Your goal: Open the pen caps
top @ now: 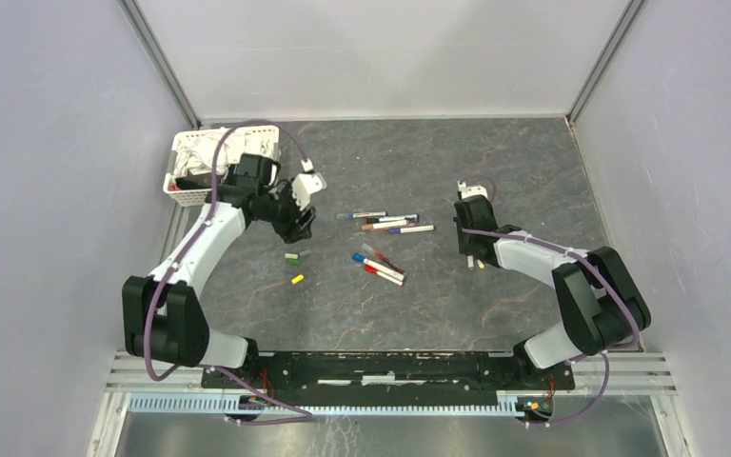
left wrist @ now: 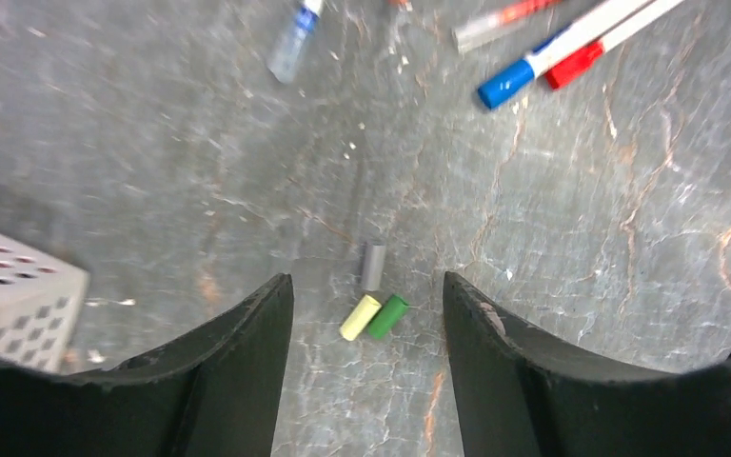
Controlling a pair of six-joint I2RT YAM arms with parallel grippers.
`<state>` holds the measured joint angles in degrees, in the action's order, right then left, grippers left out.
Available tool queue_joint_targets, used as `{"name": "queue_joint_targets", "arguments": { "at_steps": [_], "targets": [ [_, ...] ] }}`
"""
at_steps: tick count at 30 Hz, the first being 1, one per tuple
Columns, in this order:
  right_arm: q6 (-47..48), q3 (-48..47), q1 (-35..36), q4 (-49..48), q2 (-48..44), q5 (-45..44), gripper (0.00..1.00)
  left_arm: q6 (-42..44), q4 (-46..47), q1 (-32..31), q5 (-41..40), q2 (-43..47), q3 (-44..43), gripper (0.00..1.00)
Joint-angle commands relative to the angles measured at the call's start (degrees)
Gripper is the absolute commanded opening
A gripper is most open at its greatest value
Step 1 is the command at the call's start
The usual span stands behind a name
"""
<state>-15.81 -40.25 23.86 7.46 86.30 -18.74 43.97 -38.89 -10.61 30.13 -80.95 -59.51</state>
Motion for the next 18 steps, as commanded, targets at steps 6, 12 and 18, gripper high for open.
{"name": "queue_joint_targets", "arguments": {
  "at_steps": [6, 12, 18],
  "targets": [
    [3.1, -2.2, 0.7, 0.4, -6.1, 3.0, 0.38, -1.9, -13.1, 0.3, 2.4, 6.4, -12.9, 0.9],
    [7.0, -6.3, 11.0, -1.7, -7.6, 8.0, 0.42, -3.4, -13.9, 0.3, 0.5, 8.5, -14.3, 1.0],
    [11.5, -8.9, 20.5, -3.8, -2.3, 18.6, 0.34, -3.0, -14.9, 0.9, -0.4, 9.7, -13.8, 1.0]
  ]
}}
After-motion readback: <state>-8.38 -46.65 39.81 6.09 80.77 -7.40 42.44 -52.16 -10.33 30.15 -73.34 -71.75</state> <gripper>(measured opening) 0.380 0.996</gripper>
